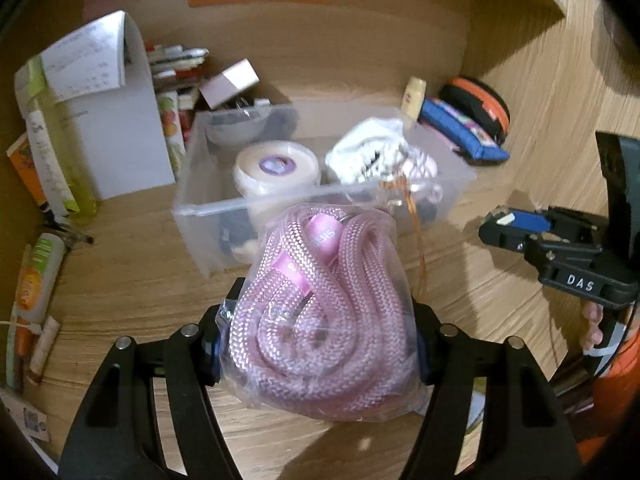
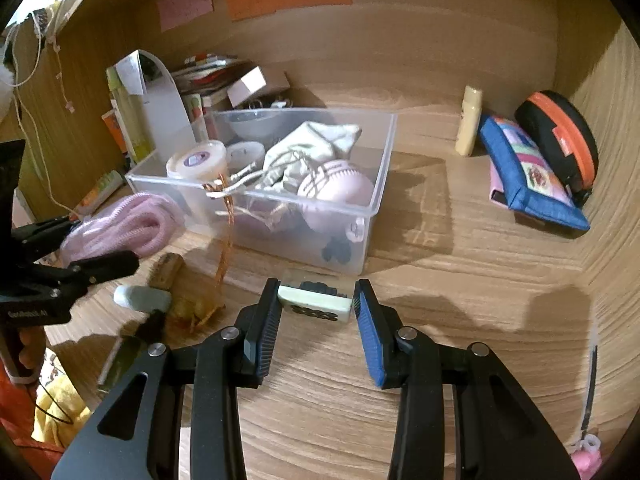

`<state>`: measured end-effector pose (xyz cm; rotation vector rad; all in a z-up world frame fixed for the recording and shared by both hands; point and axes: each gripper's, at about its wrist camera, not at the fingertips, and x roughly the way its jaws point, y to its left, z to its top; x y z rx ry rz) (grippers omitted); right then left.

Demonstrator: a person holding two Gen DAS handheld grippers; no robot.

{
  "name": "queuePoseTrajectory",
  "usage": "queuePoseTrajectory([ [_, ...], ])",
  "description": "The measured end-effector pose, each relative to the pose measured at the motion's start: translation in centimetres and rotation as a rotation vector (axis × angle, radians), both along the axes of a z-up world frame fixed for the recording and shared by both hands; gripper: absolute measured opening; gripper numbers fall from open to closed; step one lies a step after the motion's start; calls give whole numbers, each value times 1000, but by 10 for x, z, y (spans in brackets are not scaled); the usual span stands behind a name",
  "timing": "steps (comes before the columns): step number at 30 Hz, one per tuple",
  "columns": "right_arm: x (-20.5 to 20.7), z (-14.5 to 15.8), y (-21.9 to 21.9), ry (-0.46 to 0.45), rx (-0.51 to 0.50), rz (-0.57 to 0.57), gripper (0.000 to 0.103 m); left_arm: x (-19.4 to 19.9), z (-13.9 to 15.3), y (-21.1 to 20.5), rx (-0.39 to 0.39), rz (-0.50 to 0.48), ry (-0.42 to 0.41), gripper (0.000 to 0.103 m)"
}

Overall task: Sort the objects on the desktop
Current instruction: 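Carry the pink rope bag into the box with left gripper while right gripper carries the block in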

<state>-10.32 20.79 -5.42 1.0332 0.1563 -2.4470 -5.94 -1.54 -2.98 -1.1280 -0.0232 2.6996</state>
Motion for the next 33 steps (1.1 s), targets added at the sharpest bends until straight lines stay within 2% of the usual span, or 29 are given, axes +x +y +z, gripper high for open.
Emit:
queuePoseTrajectory([
  [9,-1,21,-3,57,-21,6,34,-1,30,-13,65,34,88,67],
  [14,-8,27,-4,73,-34,11,34,-14,38,-17,89,31,108,67],
  [26,-37,32,-13,87,-39,27,34,-65,39,-4,106,17,89,67],
  [33,-53,28,-19,79,-28,40,34,-96,31,11,112,-5,51,67],
])
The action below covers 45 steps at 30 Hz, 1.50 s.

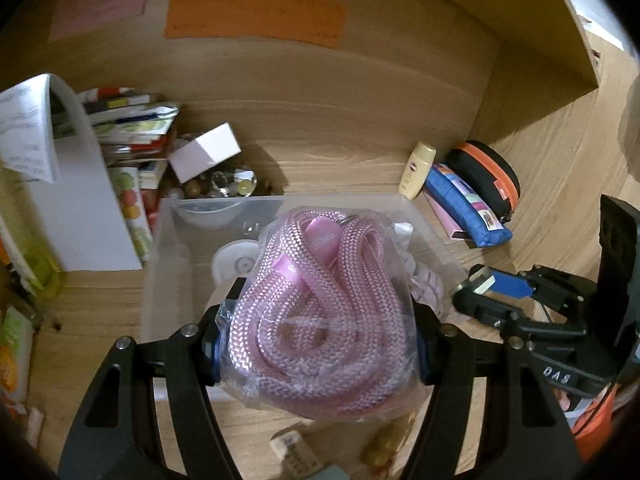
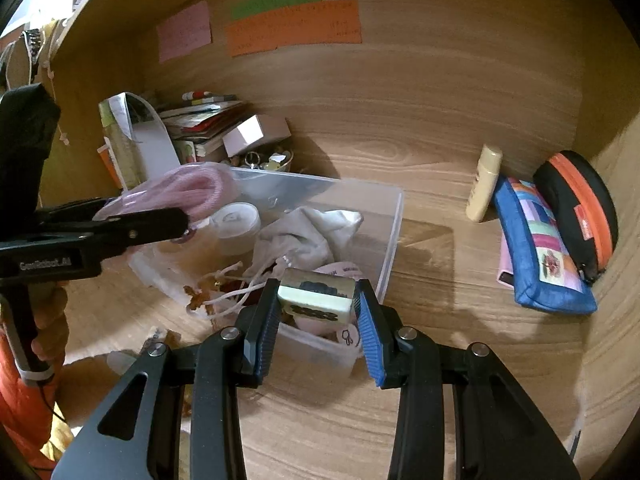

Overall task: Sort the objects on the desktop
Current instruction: 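Carry the pink rope bag into the box with left gripper while right gripper carries the block in, then open both grippers to release the rope bag and block, then withdraw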

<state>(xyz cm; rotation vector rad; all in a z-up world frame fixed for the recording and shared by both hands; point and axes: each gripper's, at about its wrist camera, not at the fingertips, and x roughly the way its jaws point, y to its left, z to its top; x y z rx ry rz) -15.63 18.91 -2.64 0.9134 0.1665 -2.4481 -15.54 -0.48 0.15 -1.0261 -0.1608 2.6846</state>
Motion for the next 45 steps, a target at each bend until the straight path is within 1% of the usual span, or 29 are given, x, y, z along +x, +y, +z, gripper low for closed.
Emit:
queuePoseTrajectory([
  [8,-11,-13,-4,-39,-8,26,34,-17,-14,12,17,-27,-53,67],
  [12,-12,-14,-4,-42,-20,35,34,-21,-20,16,24,-27,-80,67],
  [20,-14,-13,-3,-39,-20,36,34,-21,-21,22,3,-18,-77,68],
  [25,-12,-11,-4,-32,-11,36,35,-22,-22,21,14,-14,-85,68],
  [28,-9,-10,-4,-24,-4,32,40,-22,-21,21,22,-19,-89,68],
  [30,-6,-7,-4,-17,-2,31,48,-21,-20,21,28,-21,-88,69],
  [34,4,-3,-4,9,15,28,51,-14,-11,23,19,-17,-58,69],
  [36,9,0,-4,17,21,25,57,-8,-4,23,10,-14,-35,74],
  [39,19,5,-4,35,27,22,61,4,6,23,-1,-8,6,80],
  [41,25,9,-4,46,30,21,63,11,13,22,-3,-5,25,86],
  [43,32,12,-5,54,30,18,70,20,18,19,-2,5,41,92],
  [44,35,14,-5,58,30,15,74,25,20,17,-2,11,49,94],
  [45,39,15,-5,64,30,13,75,29,22,15,-4,15,56,94],
])
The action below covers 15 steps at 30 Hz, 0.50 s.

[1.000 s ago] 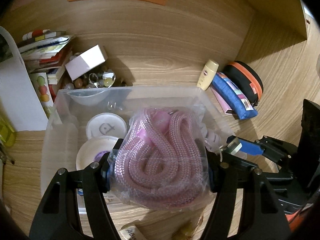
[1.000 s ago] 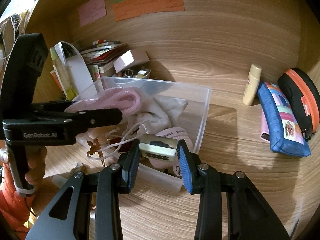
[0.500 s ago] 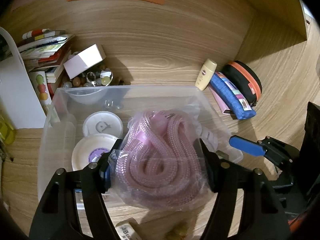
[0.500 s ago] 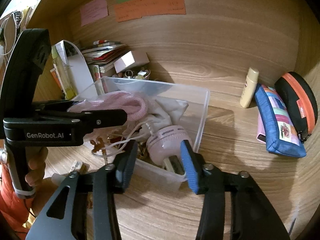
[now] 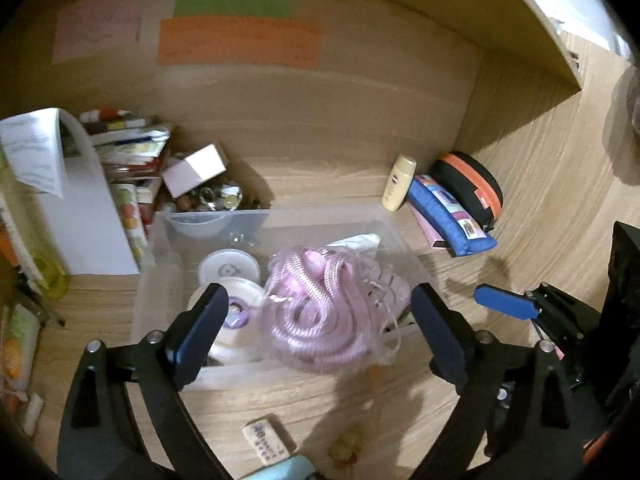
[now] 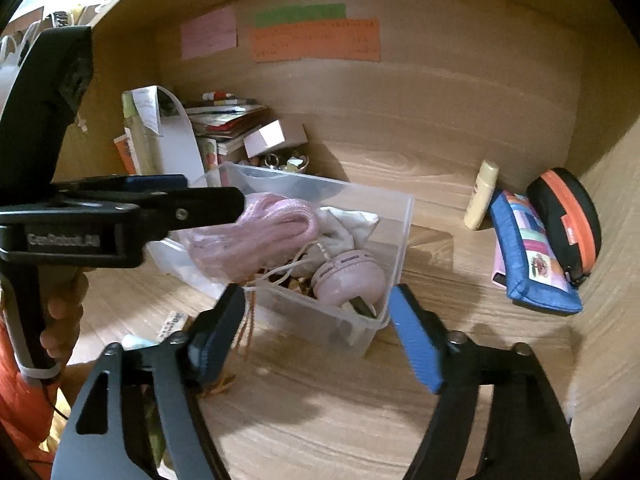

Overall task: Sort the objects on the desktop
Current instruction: 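Open both grippers to release the rope bag and block, then withdraw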

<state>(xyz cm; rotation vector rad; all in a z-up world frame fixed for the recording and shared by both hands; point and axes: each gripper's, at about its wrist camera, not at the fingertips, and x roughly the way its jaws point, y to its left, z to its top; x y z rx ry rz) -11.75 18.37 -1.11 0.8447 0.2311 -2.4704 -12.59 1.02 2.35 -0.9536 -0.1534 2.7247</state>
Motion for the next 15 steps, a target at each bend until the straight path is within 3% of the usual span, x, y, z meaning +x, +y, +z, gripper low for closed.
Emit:
queuePoseTrajectory([
  [4,15,3,-4,6,-2,9,75,16,1,-14,3,21,-6,96],
  [8,32,4,-10,8,3,27,82,28,-7,-30,32,28,-58,96],
  [15,56,1,-22,1,-4,57,83,53,-26,-54,-2,74,-101,96],
])
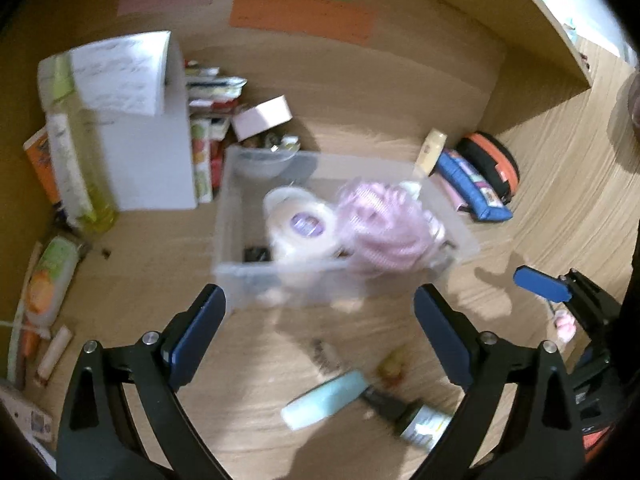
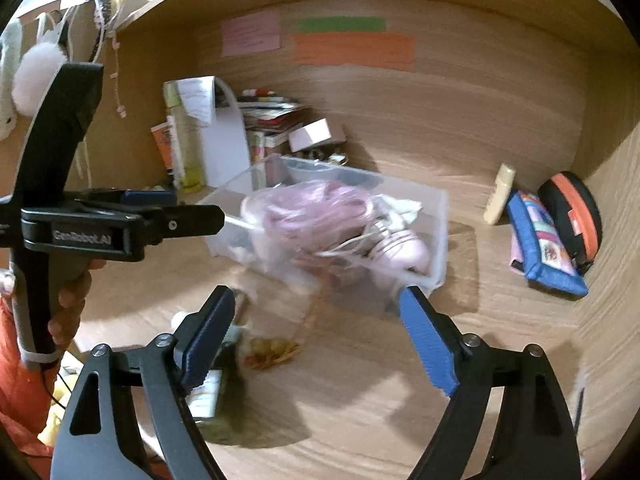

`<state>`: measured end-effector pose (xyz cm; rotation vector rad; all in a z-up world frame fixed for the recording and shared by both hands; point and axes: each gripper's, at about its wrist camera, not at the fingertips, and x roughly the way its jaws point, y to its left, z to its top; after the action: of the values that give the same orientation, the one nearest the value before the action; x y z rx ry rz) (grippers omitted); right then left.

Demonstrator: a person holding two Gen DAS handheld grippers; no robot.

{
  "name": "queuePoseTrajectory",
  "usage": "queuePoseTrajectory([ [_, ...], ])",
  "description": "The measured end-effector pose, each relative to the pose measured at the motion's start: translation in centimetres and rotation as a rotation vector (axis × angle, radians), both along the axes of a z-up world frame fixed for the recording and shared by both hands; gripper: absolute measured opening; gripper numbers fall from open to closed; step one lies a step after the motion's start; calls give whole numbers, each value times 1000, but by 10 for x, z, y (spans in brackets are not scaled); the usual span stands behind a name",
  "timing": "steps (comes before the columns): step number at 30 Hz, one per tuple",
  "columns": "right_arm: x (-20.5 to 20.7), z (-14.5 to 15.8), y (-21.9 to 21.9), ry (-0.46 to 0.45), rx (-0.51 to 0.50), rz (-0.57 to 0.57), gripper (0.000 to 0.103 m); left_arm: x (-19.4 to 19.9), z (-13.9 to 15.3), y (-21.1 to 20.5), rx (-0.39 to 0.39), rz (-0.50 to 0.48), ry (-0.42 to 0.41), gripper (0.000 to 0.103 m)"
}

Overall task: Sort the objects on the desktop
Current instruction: 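Open both grippers to release the rope bag and block, then withdraw, then grasp the light-blue tube with left gripper while right gripper grasps the green bottle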

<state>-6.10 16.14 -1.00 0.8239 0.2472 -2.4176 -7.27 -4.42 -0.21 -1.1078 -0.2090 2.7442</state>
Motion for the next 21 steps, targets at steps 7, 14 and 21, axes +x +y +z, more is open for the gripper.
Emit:
queuePoseTrajectory([
  [7,18,-26,-18,-93,-20,69,83,17,-33,-13,-50,25,-83,96],
  [14,36,-57,-41,-154,31,151,69,34,-60,-19,-86,25,-148,96],
  [21,36,-78,-47,-214,61,174,38,43,-72,-10,-128,-14,-180,96],
])
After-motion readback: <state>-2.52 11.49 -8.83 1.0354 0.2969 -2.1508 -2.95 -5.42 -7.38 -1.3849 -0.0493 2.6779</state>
